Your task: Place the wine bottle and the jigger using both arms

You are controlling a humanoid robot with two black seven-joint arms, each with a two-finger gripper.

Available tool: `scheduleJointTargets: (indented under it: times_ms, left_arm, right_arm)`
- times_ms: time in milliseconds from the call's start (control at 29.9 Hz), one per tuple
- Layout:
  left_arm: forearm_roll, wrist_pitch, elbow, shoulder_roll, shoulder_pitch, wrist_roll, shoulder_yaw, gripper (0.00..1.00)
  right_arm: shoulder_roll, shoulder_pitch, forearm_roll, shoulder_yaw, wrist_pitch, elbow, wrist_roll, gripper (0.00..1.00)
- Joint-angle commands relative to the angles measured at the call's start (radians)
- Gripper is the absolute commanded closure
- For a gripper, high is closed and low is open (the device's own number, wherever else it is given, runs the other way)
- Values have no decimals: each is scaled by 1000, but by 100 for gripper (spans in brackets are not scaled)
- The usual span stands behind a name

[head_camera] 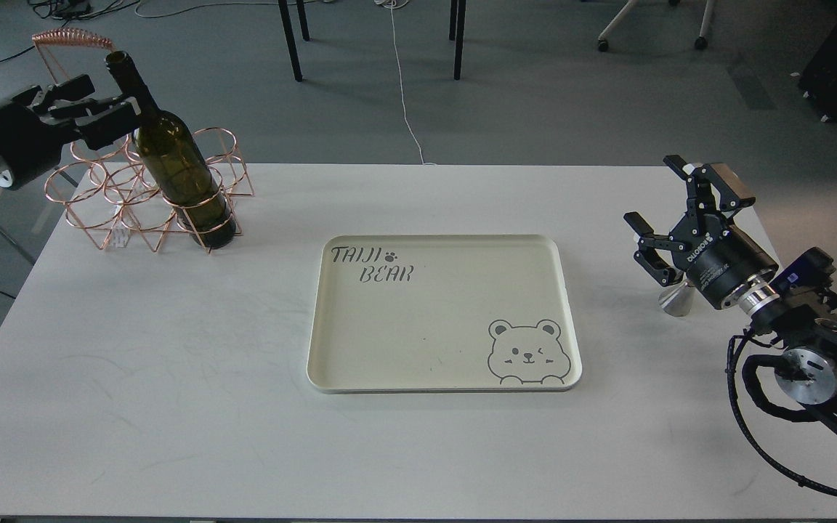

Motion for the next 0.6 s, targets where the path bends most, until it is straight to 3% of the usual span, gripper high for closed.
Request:
scheduleJointTargets:
  times_ms: [0, 167, 301, 501, 568]
  left_arm:
    - [-116, -3, -118, 28, 132, 0, -60, 2]
    - [-410, -44, -352, 25, 362, 0, -229, 2]
    - [-689, -55, -487, -45, 471, 0, -281, 2]
    - [-785, -35, -497, -280, 478, 0, -298, 2]
    - [-788, -33, -480, -358, 473, 49, -303, 2]
  right_arm:
    - [22, 0, 2, 21, 0, -5, 0, 1]
    - [48, 1, 3, 58, -1, -8, 0, 1]
    - [57, 12, 3, 81, 3, -36, 0, 1]
    - [116, 9, 8, 101, 3, -56, 0, 1]
    - [125, 6, 9, 107, 5, -48, 0, 1]
